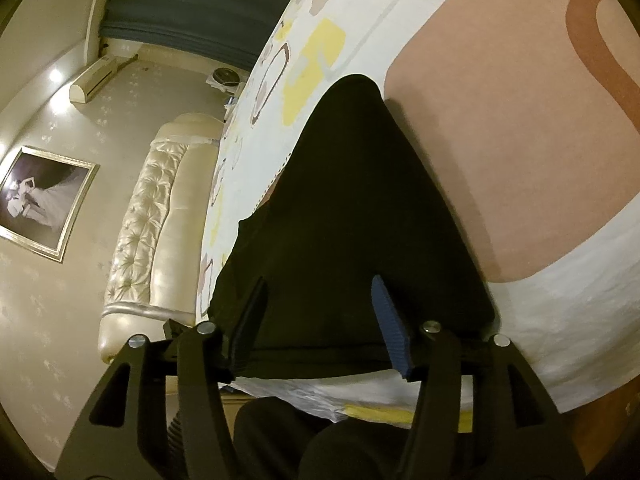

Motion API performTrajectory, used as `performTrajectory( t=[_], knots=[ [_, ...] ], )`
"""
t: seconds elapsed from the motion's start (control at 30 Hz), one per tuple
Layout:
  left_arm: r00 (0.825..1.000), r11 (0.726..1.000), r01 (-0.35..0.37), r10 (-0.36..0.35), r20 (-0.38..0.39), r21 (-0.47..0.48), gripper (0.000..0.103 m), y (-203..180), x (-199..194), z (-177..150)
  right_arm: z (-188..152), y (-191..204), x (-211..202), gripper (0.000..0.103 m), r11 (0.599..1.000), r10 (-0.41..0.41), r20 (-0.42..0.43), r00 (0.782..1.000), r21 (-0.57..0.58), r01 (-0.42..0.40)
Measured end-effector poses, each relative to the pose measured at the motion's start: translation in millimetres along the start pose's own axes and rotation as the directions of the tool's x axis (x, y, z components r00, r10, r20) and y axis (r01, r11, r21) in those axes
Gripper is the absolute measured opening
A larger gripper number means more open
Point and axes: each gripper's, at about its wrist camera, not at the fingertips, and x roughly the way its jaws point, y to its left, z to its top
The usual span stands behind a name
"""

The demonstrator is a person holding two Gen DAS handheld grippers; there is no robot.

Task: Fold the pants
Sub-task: 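Grasp the garment with the left tool while the right tool holds its edge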

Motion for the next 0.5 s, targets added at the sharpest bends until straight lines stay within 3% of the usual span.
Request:
performTrajectory(
  t=[0.03, 0.13, 0.33, 0.5],
  knots=[
    [1.0, 1.0, 0.01, -0.01, 0.002, -0.014, 0.017, 1.8, -0.7, -0.1, -0.4, 1.8, 0.3, 0.058, 1.0, 0.002, 0.002, 1.0, -0.002, -0.002],
    [0.999, 0.996, 0.04, -0.039, 0.005, -0.075, 0.014, 3.5, -3.6, -3.7, -0.6, 4.1, 0.2, 0.06, 1.0, -0.002, 0.006, 1.0, -0.011, 0.002],
    [1.0, 0.997, 0.012, -0.01, 0.023, -0.075, 0.013, -22.0, -14.7, 1.3, -1.1, 8.0, -0.1, 0.07, 1.0, 0.008, 0.008, 1.0, -0.028, -0.007],
    [0.999, 0.999, -0.004, 0.006, 0.048, -0.034, 0.013, -64.9, -33.5, 5.6, -2.4, 13.4, 1.5, 0.078, 0.999, 0.005, 0.011, 1.0, -0.054, -0.005]
  ],
)
